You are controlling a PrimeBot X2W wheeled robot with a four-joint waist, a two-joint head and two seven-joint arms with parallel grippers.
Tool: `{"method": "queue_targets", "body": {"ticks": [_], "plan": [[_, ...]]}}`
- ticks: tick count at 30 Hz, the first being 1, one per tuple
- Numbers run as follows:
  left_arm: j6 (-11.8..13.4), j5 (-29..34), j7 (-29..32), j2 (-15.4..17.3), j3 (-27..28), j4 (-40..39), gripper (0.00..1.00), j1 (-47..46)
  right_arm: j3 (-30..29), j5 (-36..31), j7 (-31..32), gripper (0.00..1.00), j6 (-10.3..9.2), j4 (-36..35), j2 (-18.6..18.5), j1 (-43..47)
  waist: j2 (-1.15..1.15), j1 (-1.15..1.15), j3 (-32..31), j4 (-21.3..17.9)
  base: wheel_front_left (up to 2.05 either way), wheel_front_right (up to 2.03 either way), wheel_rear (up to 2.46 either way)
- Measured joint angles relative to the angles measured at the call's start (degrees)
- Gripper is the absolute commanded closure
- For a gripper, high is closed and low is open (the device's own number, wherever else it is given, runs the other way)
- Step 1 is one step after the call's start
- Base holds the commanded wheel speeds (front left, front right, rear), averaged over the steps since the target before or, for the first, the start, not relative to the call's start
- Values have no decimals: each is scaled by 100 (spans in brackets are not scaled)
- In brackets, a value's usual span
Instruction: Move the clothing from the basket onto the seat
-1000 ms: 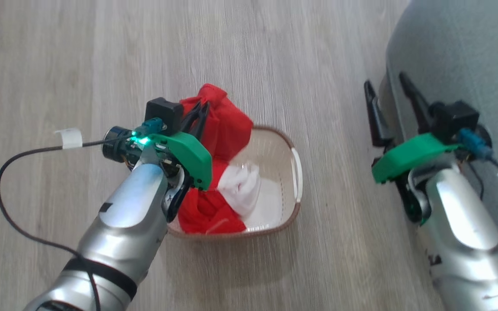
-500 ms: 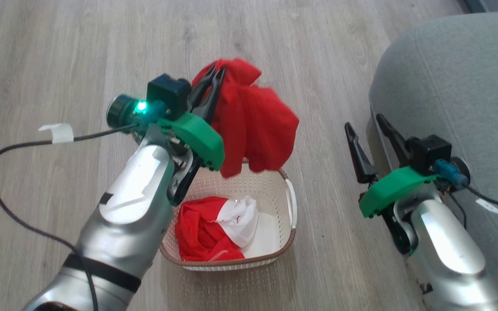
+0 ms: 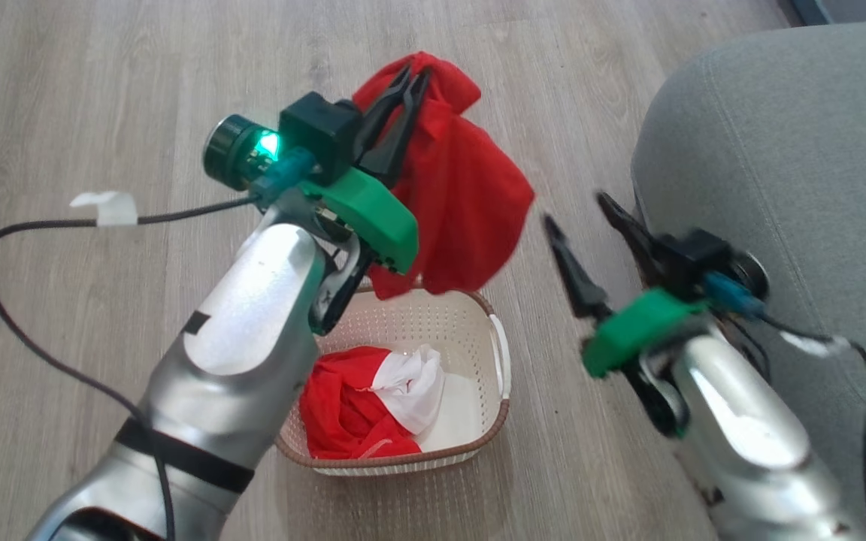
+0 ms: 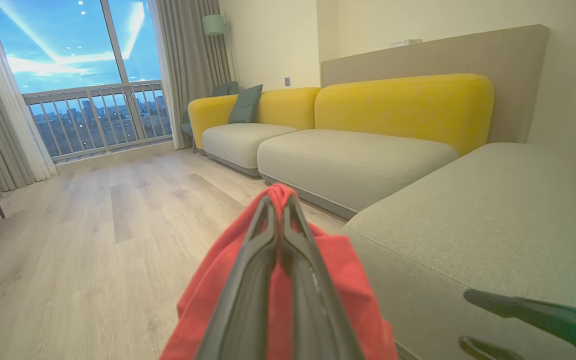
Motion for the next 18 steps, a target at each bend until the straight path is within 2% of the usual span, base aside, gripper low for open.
{"method": "queue_targets", "body": {"ticks": [5, 10, 15, 18], "plan": [[25, -181, 0, 1, -268, -94, 100, 24, 791, 181, 0, 0, 0, 294, 1, -732, 0, 0, -15, 45, 0, 0, 0], [80, -356, 0, 3, -600, -232, 100, 31, 1344, 200, 0, 0, 0, 814, 2, -1085, 0, 0, -46, 158, 0, 0, 0], [124, -499, 0, 5, -848, -291, 100, 31, 1401, 15, 1, 0, 0, 1228, 25, -1317, 0, 0, -78, 255, 0, 0, 0], [146, -625, 0, 4, -1032, -360, 100, 32, 1239, -164, 1, 0, 0, 1549, 66, -1448, 0, 0, -104, 328, 0, 0, 0]]}}
